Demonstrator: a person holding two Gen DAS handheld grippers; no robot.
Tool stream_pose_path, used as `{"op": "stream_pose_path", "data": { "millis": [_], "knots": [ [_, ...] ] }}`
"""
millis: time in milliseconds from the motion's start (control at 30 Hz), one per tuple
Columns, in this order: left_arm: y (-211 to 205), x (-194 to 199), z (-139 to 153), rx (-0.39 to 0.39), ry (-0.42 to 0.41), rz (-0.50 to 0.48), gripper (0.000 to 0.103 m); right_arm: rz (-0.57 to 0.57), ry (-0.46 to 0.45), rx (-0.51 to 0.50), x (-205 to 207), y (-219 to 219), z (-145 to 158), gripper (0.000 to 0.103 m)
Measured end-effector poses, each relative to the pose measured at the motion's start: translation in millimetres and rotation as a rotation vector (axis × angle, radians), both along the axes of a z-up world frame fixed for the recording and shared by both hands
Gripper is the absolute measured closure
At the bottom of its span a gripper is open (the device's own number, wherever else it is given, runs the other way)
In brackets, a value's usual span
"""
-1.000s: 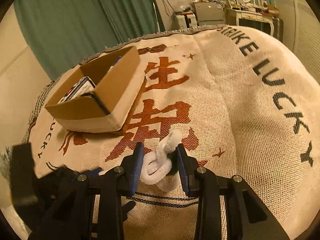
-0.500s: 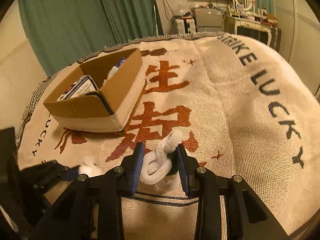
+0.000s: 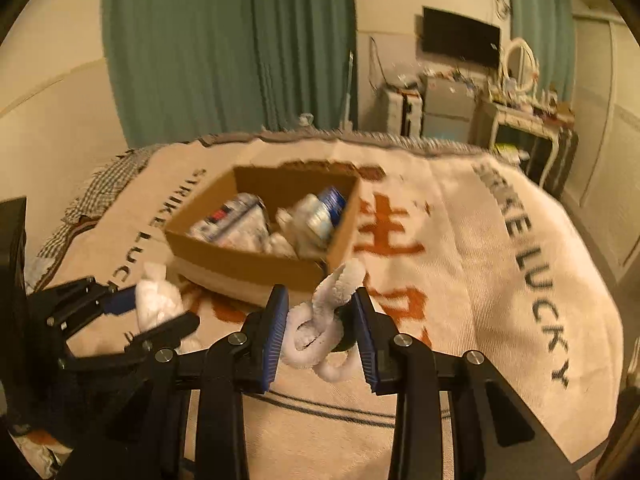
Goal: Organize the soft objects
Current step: 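Grasp white cloth with the left tool while the right tool carries the twisted toy, both into box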
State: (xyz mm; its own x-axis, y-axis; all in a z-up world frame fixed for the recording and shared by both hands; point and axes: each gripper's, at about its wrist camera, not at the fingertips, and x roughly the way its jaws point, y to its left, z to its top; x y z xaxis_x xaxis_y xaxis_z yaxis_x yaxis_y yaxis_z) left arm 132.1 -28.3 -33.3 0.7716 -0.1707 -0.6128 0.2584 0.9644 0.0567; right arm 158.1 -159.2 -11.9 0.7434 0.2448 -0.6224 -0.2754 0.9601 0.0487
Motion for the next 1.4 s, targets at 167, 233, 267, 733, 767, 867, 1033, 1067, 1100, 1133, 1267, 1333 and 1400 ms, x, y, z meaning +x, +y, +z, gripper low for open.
{"op": "stream_pose_path", "data": {
  "millis": [167, 233, 267, 733, 767, 867, 1033, 1067, 1100, 1133, 1267, 1333, 1400],
  "knots": [
    [20, 9, 41, -0.036, -0.066, 0.018, 0.063, 0.045, -0.080, -0.017, 5, 27, 43, 0.071],
    [29, 15, 56, -0.045, -0.091, 0.024, 0.064, 0.055, -0.117, -0.025, 9, 35, 61, 0.071],
    [32, 21, 62, -0.042, -0.104, 0.031, 0.064, 0.064, -0.142, -0.027, 12, 40, 74, 0.071],
    [40, 127, 40, 0.000, -0.088, 0.135, 0.063, 0.097, -0.102, 0.057, 120, 57, 83, 0.071],
    [41, 136, 34, -0.008, -0.072, 0.139, 0.063, 0.096, -0.084, 0.066, 130, 57, 76, 0.071],
    [40, 155, 18, 0.011, -0.044, 0.154, 0.063, 0.094, -0.024, 0.087, 160, 57, 51, 0.071],
    [33, 186, -8, 0.020, 0.017, 0.148, 0.063, 0.077, 0.055, 0.106, 201, 56, 9, 0.071],
    [30, 190, -11, 0.018, 0.023, 0.143, 0.063, 0.075, 0.067, 0.113, 207, 55, 4, 0.070],
    [28, 194, -14, 0.013, 0.028, 0.132, 0.060, 0.075, 0.078, 0.117, 211, 54, -1, 0.070],
    [26, 196, -15, 0.013, 0.028, 0.127, 0.059, 0.078, 0.089, 0.120, 216, 53, -6, 0.069],
    [15, 203, -23, 0.053, 0.033, 0.114, 0.031, 0.075, 0.094, 0.121, 225, 50, -17, 0.065],
    [12, 201, -22, 0.074, 0.011, 0.128, 0.020, 0.060, 0.090, 0.130, 228, 45, -18, 0.039],
    [10, 195, -19, 0.093, -0.004, 0.119, 0.020, 0.031, 0.072, 0.152, 225, 37, -14, 0.034]
  ]
}}
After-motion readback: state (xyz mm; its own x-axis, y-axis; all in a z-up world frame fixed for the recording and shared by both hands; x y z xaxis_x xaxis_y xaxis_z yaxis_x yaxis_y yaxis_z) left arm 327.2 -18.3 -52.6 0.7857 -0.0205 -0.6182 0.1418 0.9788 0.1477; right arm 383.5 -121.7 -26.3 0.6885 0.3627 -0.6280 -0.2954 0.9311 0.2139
